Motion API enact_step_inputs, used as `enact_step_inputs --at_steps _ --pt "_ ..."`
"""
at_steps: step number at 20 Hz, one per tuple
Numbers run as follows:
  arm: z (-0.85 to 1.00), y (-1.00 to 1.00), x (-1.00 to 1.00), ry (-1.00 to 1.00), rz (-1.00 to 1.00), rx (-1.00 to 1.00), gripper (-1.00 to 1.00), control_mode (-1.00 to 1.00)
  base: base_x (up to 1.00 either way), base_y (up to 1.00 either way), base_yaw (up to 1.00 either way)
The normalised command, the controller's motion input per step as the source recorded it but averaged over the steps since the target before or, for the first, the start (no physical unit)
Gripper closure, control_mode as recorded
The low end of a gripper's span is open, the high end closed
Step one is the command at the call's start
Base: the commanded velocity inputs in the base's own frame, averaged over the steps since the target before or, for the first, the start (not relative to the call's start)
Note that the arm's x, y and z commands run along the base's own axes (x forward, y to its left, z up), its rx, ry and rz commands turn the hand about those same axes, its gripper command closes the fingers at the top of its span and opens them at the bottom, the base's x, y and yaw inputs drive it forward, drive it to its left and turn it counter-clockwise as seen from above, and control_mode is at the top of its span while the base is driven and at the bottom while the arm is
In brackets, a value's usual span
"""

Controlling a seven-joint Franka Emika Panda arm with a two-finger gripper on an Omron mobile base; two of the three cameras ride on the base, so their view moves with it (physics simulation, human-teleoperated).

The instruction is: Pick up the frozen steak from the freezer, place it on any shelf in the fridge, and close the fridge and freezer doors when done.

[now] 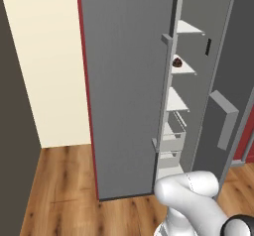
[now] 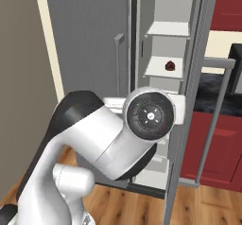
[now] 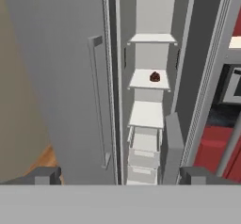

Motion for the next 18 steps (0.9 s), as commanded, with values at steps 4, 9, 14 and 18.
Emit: enact_step_inputs --at_steps 4,9,14,18 --pt "-0.36 -0.22 0.01 -0.08 0.0 0.13 -1.0 -1.0 0.0 0.0 0.0" --pt "-0.35 -0.35 0.01 -0.09 0.0 0.19 -1.0 -1.0 0.0 0.0 0.0" --pt "-0.11 -0.5 0.23 -0.04 0.04 0.05 -1.0 -1.0 0.0 0.0 0.0" --pt "-0.27 -0.54 0.32 -0.05 0.08 0.09 -1.0 -1.0 0.0 0.0 0.0"
